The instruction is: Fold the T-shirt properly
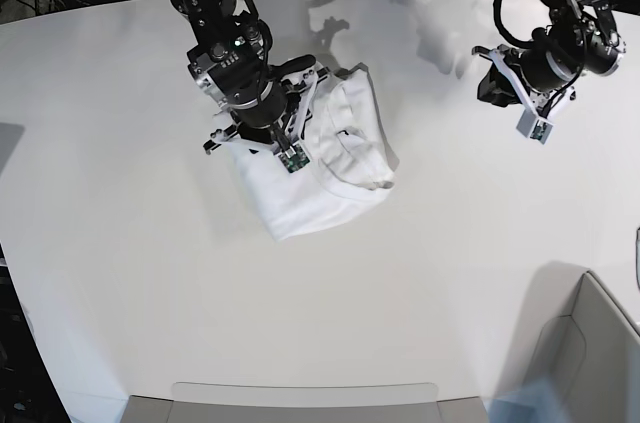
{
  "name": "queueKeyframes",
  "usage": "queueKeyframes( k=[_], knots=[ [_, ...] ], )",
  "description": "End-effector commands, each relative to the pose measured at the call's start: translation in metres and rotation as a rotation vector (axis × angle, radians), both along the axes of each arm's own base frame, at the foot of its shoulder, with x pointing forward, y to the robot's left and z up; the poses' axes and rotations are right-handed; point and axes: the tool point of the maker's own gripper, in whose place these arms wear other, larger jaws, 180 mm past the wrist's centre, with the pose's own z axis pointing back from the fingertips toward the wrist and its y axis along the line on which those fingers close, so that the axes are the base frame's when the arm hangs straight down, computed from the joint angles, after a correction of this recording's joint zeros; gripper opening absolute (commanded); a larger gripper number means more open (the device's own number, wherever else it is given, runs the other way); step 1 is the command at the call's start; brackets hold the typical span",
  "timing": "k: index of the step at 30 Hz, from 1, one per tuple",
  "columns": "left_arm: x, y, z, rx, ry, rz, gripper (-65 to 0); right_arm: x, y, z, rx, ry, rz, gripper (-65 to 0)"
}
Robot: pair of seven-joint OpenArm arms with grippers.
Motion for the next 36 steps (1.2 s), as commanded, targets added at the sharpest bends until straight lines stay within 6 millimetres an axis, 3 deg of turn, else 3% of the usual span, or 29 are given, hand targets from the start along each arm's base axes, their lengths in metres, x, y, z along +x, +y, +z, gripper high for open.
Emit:
queueKeyframes(
  k=[1, 4, 7, 12, 15, 17, 20, 23, 28, 30, 33, 36],
  knots=[
    [0.006, 0.0, 0.009, -0.001, -0.038, -0.005, -52.5, 0.001, 0.013, -0.003, 0.03, 0.012, 0.031, -54.8],
    [0.007, 0.0, 0.009, -0.002, -0.04, -0.006, -52.5, -0.008, 0.03, -0.038, 0.024, 0.131, 0.097, -54.8],
    [0.007, 0.0, 0.009, -0.003, -0.041, -0.006, -52.5, -0.008, 0.046, -0.035, 0.059, 0.142, 0.141, -54.9],
    [0.011, -0.001, 0.013, -0.005, -0.055, -0.009, -52.8, 0.017, 0.056, 0.043, 0.153, -0.079, 0.163, -54.9],
    [0.027, -0.018, 0.021, -0.017, -0.093, -0.064, -53.3, 0.046, 0.037, 0.076, 0.167, -0.183, 0.106, -55.0],
    [0.034, -0.04, 0.023, -0.034, -0.102, -0.133, -56.4, 0.068, 0.02, 0.087, 0.158, -0.219, 0.053, -55.0],
    [0.04, -0.078, 0.026, -0.059, -0.115, -0.256, -62.2, 0.096, -0.005, 0.083, 0.095, -0.221, 0.008, -55.0],
    [0.041, -0.109, 0.027, -0.076, -0.118, -0.361, -65.0, 0.116, -0.012, 0.058, 0.023, -0.153, 0.005, -55.0],
    [0.037, -0.137, 0.039, -0.077, -0.155, -0.461, -65.0, 0.129, -0.017, -0.001, -0.081, -0.005, 0.017, -55.0],
    [0.035, -0.143, 0.045, -0.075, -0.176, -0.484, -65.0, 0.127, -0.015, -0.014, -0.087, 0.007, 0.034, -55.0],
    [0.032, -0.153, 0.047, -0.079, -0.185, -0.52, -65.0, 0.127, -0.011, -0.007, -0.07, -0.012, 0.037, -55.0],
    [0.032, -0.171, 0.051, -0.086, -0.198, -0.588, -65.0, 0.129, -0.009, 0.026, -0.003, -0.105, 0.021, -55.0]
  ],
)
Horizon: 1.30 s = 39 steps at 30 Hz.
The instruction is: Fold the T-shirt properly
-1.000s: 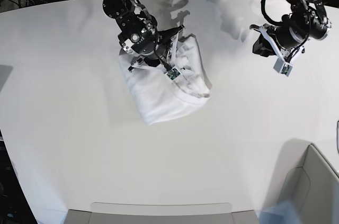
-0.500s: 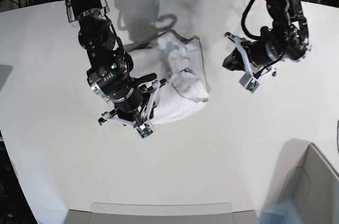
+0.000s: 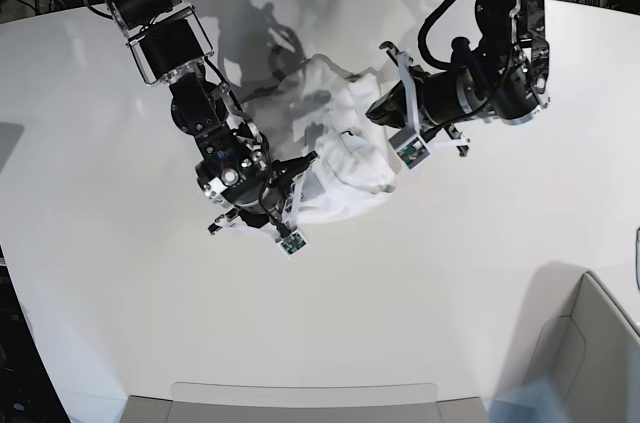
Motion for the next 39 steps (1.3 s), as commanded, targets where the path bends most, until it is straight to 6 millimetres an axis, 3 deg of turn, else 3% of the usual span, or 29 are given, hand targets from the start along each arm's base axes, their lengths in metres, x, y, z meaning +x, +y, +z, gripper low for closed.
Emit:
queueKeyframes(
  k=[1, 2, 5, 8, 12, 15, 19, 23, 27, 33, 35, 39],
  knots=[
    [0.003, -0.012, 0.012, -0.028, -0.041, -0.04, -65.0, 0.017, -0.001, 0.033, 0.041, -0.098, -0.015, -55.0],
    [0.0, -0.022, 0.012, -0.031, -0.041, -0.078, -65.0, 0.021, -0.006, 0.044, 0.06, -0.125, -0.035, -55.0],
    [-0.008, -0.047, 0.012, -0.03, -0.04, -0.179, -65.0, 0.032, -0.022, 0.053, 0.06, -0.149, -0.081, -55.0],
    [-0.012, -0.06, 0.003, -0.017, -0.011, -0.244, -65.0, 0.037, -0.043, 0.031, 0.01, -0.091, -0.112, -55.0],
    [-0.017, -0.067, -0.028, 0.004, 0.095, -0.279, -65.0, 0.037, -0.058, 0.001, -0.031, -0.005, -0.144, -55.0],
    [-0.016, -0.07, -0.056, 0.005, 0.185, -0.275, -65.0, 0.03, -0.061, -0.012, -0.044, 0.029, -0.146, -55.0],
    [-0.012, -0.063, -0.09, 0.009, 0.289, -0.23, -65.0, 0.008, -0.051, -0.03, -0.074, 0.085, -0.018, -55.0],
    [0.007, -0.041, -0.103, 0.0, 0.33, -0.125, -65.0, -0.017, -0.054, -0.049, -0.094, 0.133, 0.03, -55.0],
    [0.041, 0.001, -0.098, 0.005, 0.307, 0.011, -65.0, -0.05, -0.05, -0.049, -0.086, 0.12, 0.064, -55.0],
    [0.1, 0.038, -0.069, -0.059, 0.232, 0.181, -65.0, -0.107, -0.028, -0.031, -0.104, 0.122, 0.225, -55.0],
    [0.118, 0.029, -0.058, -0.094, 0.22, 0.188, -65.0, -0.12, -0.019, -0.027, -0.09, 0.118, 0.263, -55.0],
    [0.135, 0.01, -0.046, -0.142, 0.214, 0.181, -65.0, -0.123, -0.013, -0.014, -0.06, 0.082, 0.259, -55.0]
  ],
)
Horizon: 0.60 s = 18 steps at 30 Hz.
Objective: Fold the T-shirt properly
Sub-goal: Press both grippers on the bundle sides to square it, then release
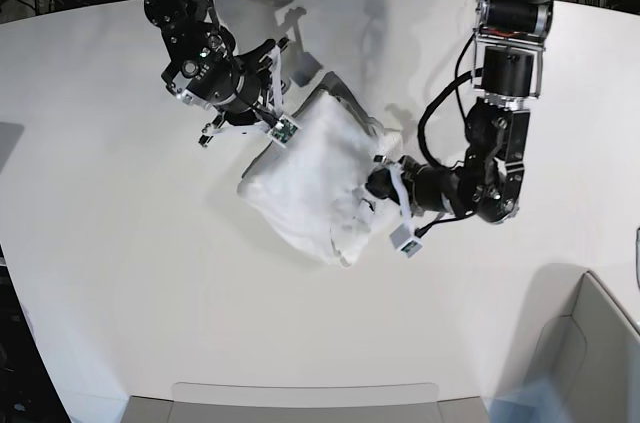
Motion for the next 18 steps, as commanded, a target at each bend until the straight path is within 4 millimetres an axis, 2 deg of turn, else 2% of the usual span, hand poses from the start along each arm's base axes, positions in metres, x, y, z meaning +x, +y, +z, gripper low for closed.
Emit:
queueKeyframes(
  k=[1, 4, 6, 8, 10, 14, 16, 18],
  knots=[
    [0.011, 0.001, 0.016, -0.023, -0.046, 0.005, -65.0, 0.015, 0.005, 0.023, 0.035, -0.084, 0.01, -55.0],
    [0.017, 0.01, 0.023, -0.04, -0.057, 0.042, -65.0, 0.03, -0.006, 0.043, 0.042, -0.149, -0.029, -55.0],
    [0.02, 0.014, 0.035, -0.045, -0.095, 0.054, -65.0, 0.053, -0.024, 0.06, 0.043, -0.209, -0.097, -55.0],
    [0.008, 0.013, 0.038, -0.019, -0.11, 0.026, -65.0, 0.078, -0.046, 0.076, 0.036, -0.262, -0.166, -55.0],
    [-0.002, 0.01, 0.05, 0.009, -0.159, -0.006, -65.0, 0.101, -0.062, 0.083, 0.027, -0.281, -0.215, -55.0],
    [-0.029, 0.003, 0.075, 0.06, -0.264, -0.07, -65.0, 0.139, -0.077, 0.068, -0.005, -0.216, -0.258, -55.0],
    [-0.045, -0.018, 0.081, 0.042, -0.291, -0.117, -65.0, 0.15, -0.083, 0.054, -0.013, -0.166, -0.277, -55.0],
    [-0.063, -0.041, 0.073, 0.03, -0.272, -0.19, -65.0, 0.158, -0.085, 0.041, 0.003, -0.137, -0.287, -55.0]
  ],
)
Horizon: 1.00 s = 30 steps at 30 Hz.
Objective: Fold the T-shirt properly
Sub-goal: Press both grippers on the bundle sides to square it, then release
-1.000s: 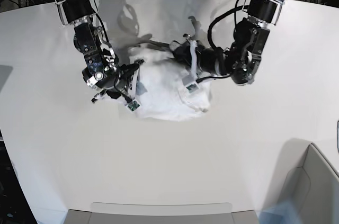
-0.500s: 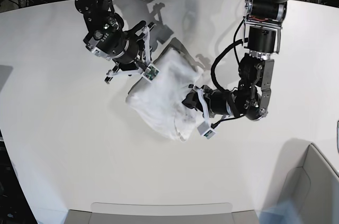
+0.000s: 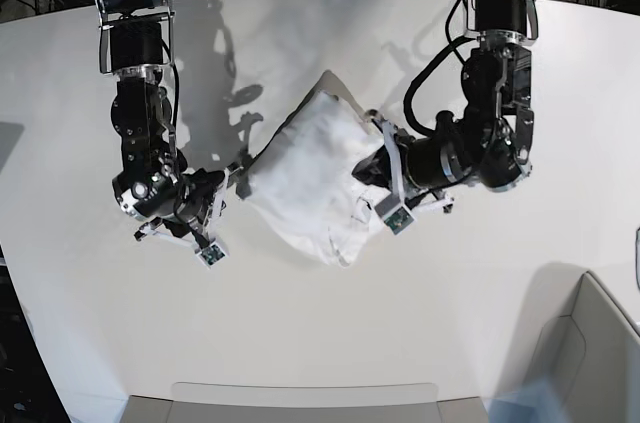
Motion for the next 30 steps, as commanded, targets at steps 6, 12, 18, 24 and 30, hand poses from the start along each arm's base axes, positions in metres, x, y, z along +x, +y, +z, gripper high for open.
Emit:
queueKeyframes(
  k=[6, 12, 18, 24, 30],
  knots=[
    [-0.039, -0.066, -0.001, -0.04, 0.016, -0.226, -65.0, 0.012, 0.004, -0.021, 0.075, 0.011, -0.005, -55.0],
    [-0.063, -0.083, -0.026, -0.011, 0.08, -0.298, -65.0, -0.003, 0.027, -0.039, 0.101, 0.059, 0.025, -55.0],
    [-0.041, -0.038, -0.082, 0.095, 0.206, -0.126, -65.0, -0.037, 0.073, -0.048, 0.058, 0.073, 0.201, -55.0],
    [0.009, 0.058, -0.072, 0.08, 0.19, 0.231, -65.0, -0.075, 0.106, -0.036, 0.093, 0.028, 0.302, -55.0],
    [0.032, 0.102, -0.033, 0.125, 0.073, 0.314, -65.0, -0.095, 0.108, -0.007, 0.111, -0.065, 0.338, -55.0]
  ],
)
